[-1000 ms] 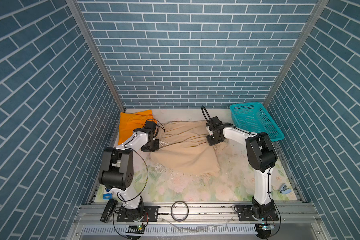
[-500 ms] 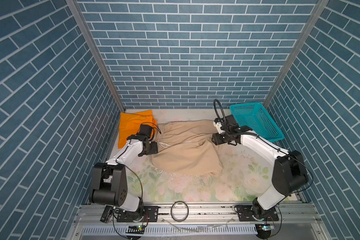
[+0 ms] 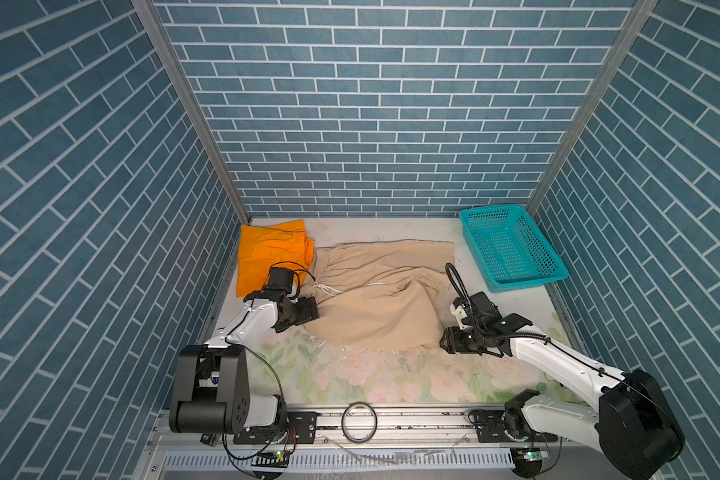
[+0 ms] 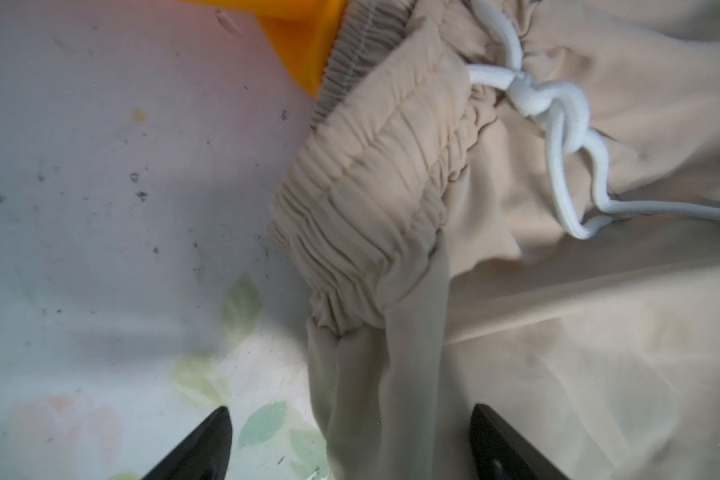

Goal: Fold and stack the shorts

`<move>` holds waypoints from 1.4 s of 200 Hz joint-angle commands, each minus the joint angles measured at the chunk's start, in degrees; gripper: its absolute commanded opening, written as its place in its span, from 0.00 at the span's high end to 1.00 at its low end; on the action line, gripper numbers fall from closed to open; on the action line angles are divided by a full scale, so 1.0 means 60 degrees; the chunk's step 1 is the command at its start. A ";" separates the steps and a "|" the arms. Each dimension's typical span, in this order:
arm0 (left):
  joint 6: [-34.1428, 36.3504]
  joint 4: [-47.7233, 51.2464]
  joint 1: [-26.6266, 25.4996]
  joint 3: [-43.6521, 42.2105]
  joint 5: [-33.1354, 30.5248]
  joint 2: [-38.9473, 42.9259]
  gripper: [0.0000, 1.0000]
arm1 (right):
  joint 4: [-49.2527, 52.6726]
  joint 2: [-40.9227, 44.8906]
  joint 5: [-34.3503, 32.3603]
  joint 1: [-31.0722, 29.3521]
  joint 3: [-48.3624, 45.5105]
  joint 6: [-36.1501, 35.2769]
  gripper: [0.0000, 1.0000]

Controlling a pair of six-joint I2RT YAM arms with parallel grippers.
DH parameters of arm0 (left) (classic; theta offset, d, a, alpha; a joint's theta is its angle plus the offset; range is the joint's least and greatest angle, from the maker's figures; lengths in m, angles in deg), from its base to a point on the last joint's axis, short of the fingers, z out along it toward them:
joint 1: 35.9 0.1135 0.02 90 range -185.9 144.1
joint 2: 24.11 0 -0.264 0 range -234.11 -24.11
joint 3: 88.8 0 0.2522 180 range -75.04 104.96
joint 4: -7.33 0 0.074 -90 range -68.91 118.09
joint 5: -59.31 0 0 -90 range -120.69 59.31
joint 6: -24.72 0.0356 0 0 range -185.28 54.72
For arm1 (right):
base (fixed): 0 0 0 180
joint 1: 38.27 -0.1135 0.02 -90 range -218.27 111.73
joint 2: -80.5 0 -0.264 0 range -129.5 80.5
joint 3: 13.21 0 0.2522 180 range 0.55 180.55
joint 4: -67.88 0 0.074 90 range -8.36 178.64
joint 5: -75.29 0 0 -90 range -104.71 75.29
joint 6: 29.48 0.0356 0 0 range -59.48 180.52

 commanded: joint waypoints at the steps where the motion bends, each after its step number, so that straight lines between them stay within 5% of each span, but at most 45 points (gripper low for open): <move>1: -0.0166 -0.0686 0.0039 -0.0103 0.0513 0.0025 0.09 | -0.1219 -0.0291 -0.0072 -0.0334 -0.0322 0.0649 0.39; 32: -0.0024 -0.0741 0.0044 -0.0110 0.0399 0.0018 0.17 | -0.2300 -0.1177 -0.0486 -0.0685 -0.0317 0.0657 0.40; 61: 0.0111 -0.0722 0.0043 -0.0194 0.0122 0.0106 0.32 | -0.2889 -0.1673 -0.0509 -0.0700 -0.0288 0.0656 0.52; 94: 0.0149 -0.0784 0.0042 -0.0088 0.0288 -0.0022 0.83 | -0.0941 -0.1649 -0.1133 -0.0700 0.0719 -0.0024 1.00; 109: 0.0201 -0.0645 0.0041 0.0095 0.0128 0.0081 1.00 | 0.0685 -0.1434 -0.1996 -0.0731 0.1818 -0.0553 1.00; 182: 0.0592 0.0849 0.0042 0.1576 -0.0711 0.0850 1.00 | 0.4335 -0.0862 -0.3936 -0.1210 0.5643 -0.3810 1.00; 205: 0.0597 0.1141 0.0058 0.1732 -0.1007 0.0948 1.00 | 0.4743 -0.0655 -0.3263 -0.1381 0.5538 -0.3893 1.00; 230: 0.0517 0.1360 0.0058 0.1658 -0.1152 0.0848 1.00 | 0.4477 -0.0188 -0.1650 -0.1467 0.4303 -0.2730 0.77; 242: 0.0478 0.1472 0.0058 0.1579 -0.1114 0.0696 0.93 | 0.3960 0.0247 -0.0800 -0.1477 0.3778 -0.2172 0.70; 262: 0.0417 0.1475 0.0058 0.1411 -0.1022 0.0397 0.77 | 0.3394 0.0893 -0.1483 -0.1370 0.3681 -0.1167 0.48; 280: 0.0362 0.1318 0.0051 0.1329 -0.1004 0.0313 0.64 | 0.2649 0.0931 -0.1646 -0.1065 0.3833 -0.0779 0.41</move>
